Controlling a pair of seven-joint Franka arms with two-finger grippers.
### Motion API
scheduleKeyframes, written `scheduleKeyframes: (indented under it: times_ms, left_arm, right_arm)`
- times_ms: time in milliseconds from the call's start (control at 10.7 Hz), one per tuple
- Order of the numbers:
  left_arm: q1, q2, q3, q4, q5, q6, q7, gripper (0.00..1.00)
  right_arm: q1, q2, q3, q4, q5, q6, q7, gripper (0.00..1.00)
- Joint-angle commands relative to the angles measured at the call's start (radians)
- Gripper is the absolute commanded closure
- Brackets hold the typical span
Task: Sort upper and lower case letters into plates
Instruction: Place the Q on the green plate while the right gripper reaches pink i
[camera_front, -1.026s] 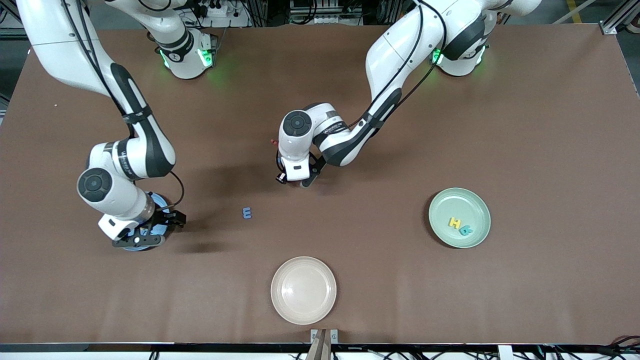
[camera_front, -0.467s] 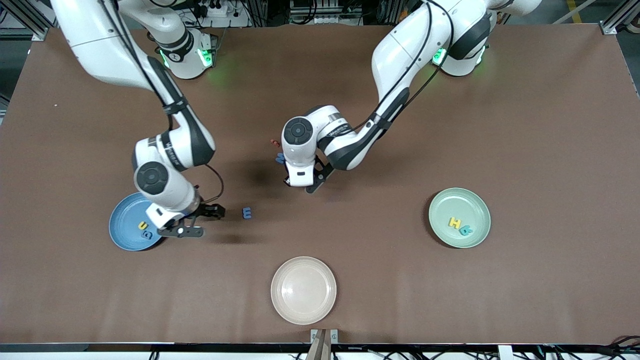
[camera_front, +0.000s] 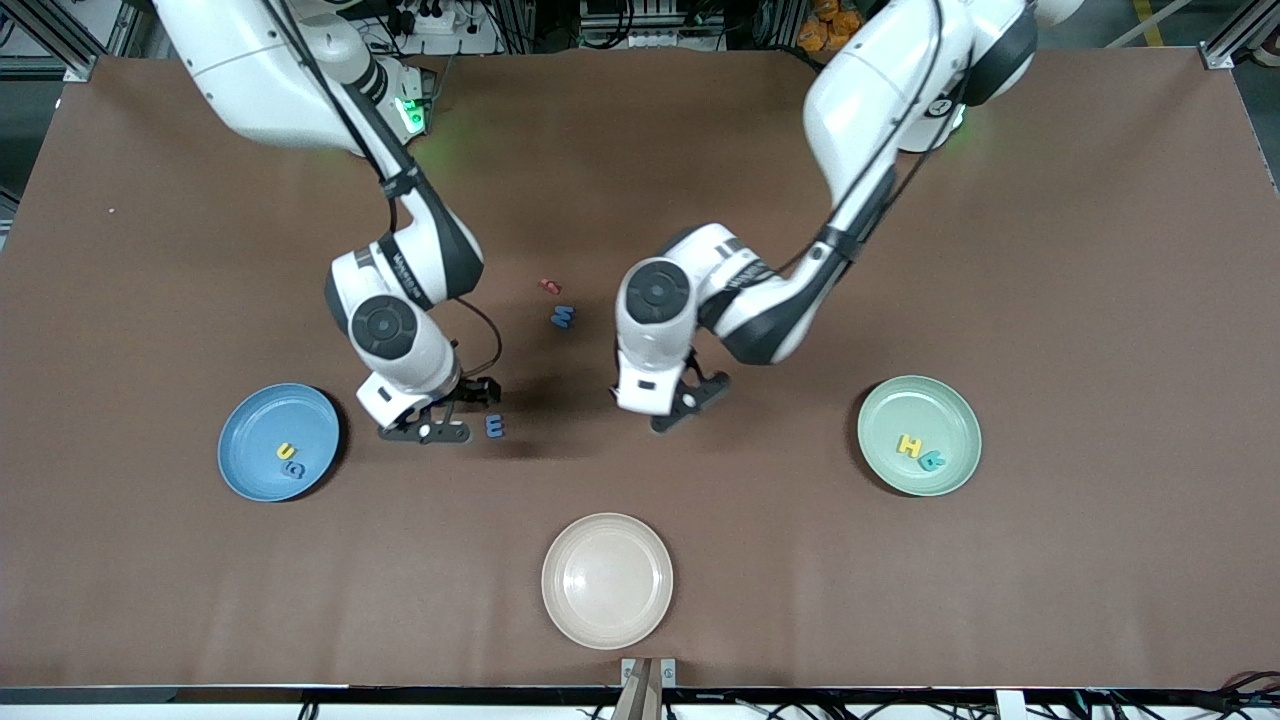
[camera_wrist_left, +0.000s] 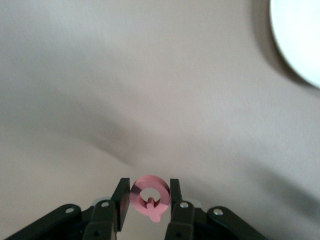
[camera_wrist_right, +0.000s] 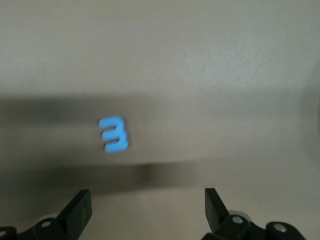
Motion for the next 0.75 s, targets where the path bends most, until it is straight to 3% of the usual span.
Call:
scheduleKeyframes:
  times_ms: [0, 187, 373, 653]
  left_arm:
    - [0.168, -0.073, -0.052, -0.035, -0.027, -0.110, 0.294, 1.00]
    - [0.331, -0.098, -0.114, -0.036, -0.023, -0.214, 0.525, 1.00]
    - [0.437, -0.104, -0.115, -0.050, -0.023, -0.311, 0.736, 1.00]
    - [0.551, -0.069, -0.109, -0.096, -0.010, -0.293, 0.837, 1.00]
  right_arm:
    - [0.039, -0.116, 0.038, -0.155, 0.000, 0.066, 0.002, 0.00]
    - [0.106, -0.137, 0.039, -0.168, -0.001, 0.064, 0.001, 0.00]
    - [0.159, -0.146, 0.039, -0.168, -0.007, 0.032, -0.068, 0.00]
    - [0.168, -0.184, 0.041, -0.220, -0.015, 0.002, -0.294, 0.00]
